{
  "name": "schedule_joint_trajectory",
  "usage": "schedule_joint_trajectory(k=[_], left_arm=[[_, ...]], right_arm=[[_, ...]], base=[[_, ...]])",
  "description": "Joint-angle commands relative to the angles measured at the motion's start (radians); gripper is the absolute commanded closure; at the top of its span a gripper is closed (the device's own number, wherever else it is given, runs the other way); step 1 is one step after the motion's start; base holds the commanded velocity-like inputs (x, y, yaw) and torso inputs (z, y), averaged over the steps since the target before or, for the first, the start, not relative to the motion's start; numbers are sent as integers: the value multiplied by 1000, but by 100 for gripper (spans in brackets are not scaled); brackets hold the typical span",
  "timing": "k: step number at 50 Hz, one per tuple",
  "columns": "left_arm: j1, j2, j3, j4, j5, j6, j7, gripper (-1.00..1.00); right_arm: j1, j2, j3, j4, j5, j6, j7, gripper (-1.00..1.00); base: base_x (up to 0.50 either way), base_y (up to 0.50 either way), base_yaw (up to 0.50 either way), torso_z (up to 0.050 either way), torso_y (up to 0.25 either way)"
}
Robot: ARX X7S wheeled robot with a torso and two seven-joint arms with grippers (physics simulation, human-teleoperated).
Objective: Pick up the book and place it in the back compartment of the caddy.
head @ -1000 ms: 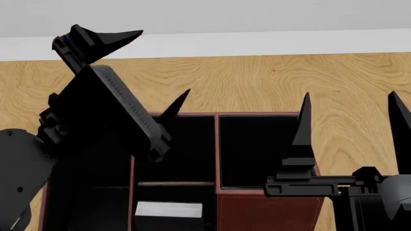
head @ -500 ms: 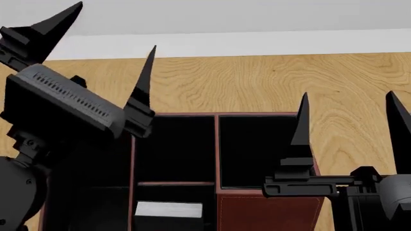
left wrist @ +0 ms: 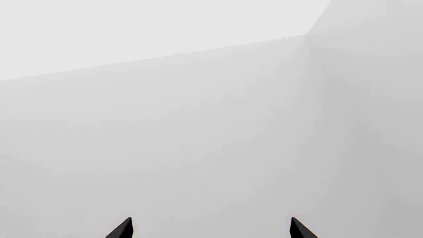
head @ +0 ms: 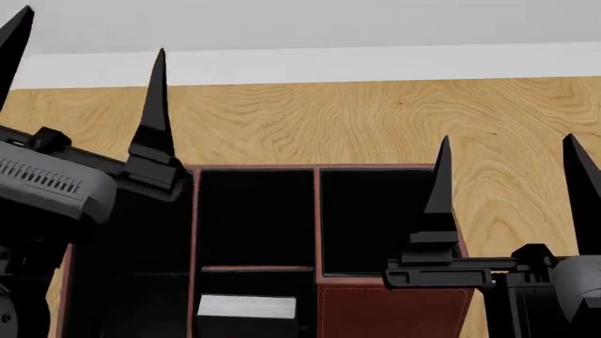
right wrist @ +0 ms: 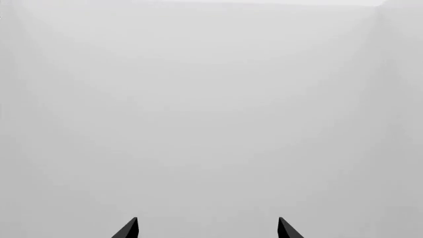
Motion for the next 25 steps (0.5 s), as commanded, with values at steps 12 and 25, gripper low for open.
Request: schedule_joint_trajectory(k=[12, 25], left_arm=[[132, -27, -51, 157, -25, 3, -66, -100], [187, -42, -62, 262, -39, -13, -86, -100]], right_arm=[[12, 1, -15, -2, -1, 4, -1, -100], [7, 5, -11, -11, 3, 4, 4, -100]], base=[[0, 0, 0, 0, 0], [0, 0, 0, 0, 0]])
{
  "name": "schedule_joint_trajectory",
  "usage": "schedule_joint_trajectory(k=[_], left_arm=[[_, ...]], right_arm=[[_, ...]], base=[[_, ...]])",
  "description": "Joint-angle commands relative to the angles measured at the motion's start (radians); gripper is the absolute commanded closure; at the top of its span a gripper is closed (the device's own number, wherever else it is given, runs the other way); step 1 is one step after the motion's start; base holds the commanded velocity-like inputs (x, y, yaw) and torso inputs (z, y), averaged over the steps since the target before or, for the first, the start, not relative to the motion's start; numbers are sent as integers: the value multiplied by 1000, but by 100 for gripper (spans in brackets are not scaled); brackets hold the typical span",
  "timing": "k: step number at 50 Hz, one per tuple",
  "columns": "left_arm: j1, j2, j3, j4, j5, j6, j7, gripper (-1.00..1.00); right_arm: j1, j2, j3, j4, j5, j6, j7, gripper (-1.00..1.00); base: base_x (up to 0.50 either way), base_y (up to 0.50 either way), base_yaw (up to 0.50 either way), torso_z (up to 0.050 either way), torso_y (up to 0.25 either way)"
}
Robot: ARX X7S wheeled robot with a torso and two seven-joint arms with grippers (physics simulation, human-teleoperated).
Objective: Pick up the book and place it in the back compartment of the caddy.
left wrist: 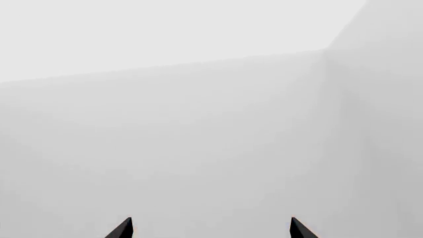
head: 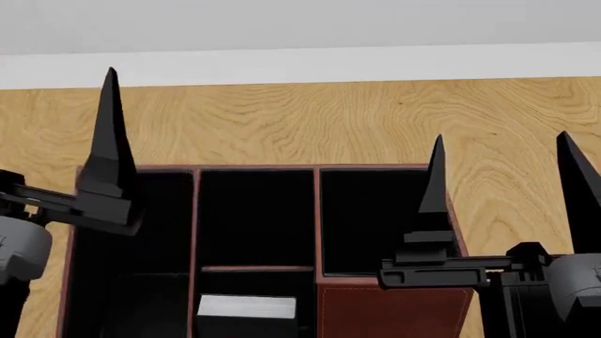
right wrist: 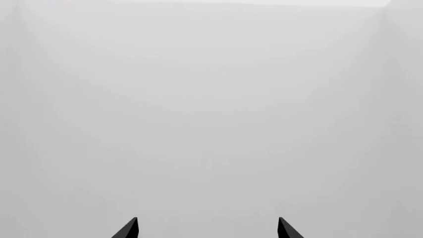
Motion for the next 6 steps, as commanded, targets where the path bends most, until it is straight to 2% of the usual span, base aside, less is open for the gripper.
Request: schedule_joint_trajectory(k=[1, 6], left_arm=[[48, -14, -9, 84, -8, -12, -19, -100], [66, -21, 2, 103, 2, -2, -23, -100]], right_arm=[[-3, 3, 2, -6, 3, -1, 3, -100], [-3, 5, 3, -11, 4, 0, 5, -100]], base=[[0, 0, 0, 0, 0], [0, 0, 0, 0, 0]])
